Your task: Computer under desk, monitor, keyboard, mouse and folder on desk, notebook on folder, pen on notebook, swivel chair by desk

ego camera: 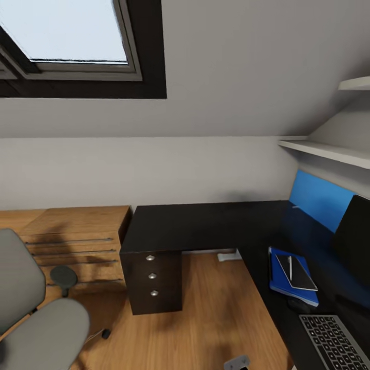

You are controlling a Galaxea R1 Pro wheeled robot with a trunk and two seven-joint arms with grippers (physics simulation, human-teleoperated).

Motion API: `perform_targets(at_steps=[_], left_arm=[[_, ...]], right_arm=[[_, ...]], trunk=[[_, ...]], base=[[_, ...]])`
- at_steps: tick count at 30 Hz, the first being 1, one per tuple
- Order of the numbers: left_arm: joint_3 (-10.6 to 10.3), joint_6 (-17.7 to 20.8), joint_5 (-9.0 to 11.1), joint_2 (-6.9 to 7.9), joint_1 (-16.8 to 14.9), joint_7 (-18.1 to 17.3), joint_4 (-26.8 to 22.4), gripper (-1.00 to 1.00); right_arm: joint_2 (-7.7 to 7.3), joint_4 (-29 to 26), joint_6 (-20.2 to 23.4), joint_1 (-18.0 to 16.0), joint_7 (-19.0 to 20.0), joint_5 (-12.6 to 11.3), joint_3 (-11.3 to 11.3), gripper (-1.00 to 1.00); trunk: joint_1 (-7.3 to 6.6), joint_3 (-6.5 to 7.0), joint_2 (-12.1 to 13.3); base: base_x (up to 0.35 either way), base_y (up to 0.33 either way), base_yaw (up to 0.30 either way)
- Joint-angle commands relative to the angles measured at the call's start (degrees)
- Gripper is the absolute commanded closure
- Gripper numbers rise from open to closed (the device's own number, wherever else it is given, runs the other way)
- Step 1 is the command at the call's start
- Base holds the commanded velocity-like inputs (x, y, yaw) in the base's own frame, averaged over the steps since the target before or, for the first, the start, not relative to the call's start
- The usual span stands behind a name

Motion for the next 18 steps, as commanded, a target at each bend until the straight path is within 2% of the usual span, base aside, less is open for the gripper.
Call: perform_targets(at_steps=[1, 8, 15, 18], left_arm=[[0.07, -0.28, 0.6, 0.01, -0.06, -0.47, 0.35, -1.0], [0.08, -1.11, 0.63, 0.13, -0.06, -0.47, 1.37, -1.0], [0.16, -1.27, 0.72, 0.25, -0.06, -0.45, 1.54, -1.0], [0.16, -1.28, 0.66, 0.26, -0.06, -0.46, 1.56, -1.0]], right_arm=[[0.01, 0.08, -0.19, -0.04, -0.15, -0.57, 0.5, -1.0], [-0.28, 0.08, 0.05, -0.04, -0.45, -0.65, 0.36, -1.0], [-0.56, 0.39, 0.31, -0.04, -0.73, -0.58, 0.29, -1.0], [-1.61, 0.58, 0.36, -0.04, -1.07, -0.7, 0.23, -1.0]], trunk=[[-0.21, 0.13, 0.34], [-0.43, 0.4, 0.74], [-0.43, 0.42, 0.74], [-0.43, 0.42, 0.74]], base=[[0.0, 0.0, 0.243], [0.0, 0.0, 0.235], [0.0, 0.0, 0.058], [0.0, 0.0, 0.015]])
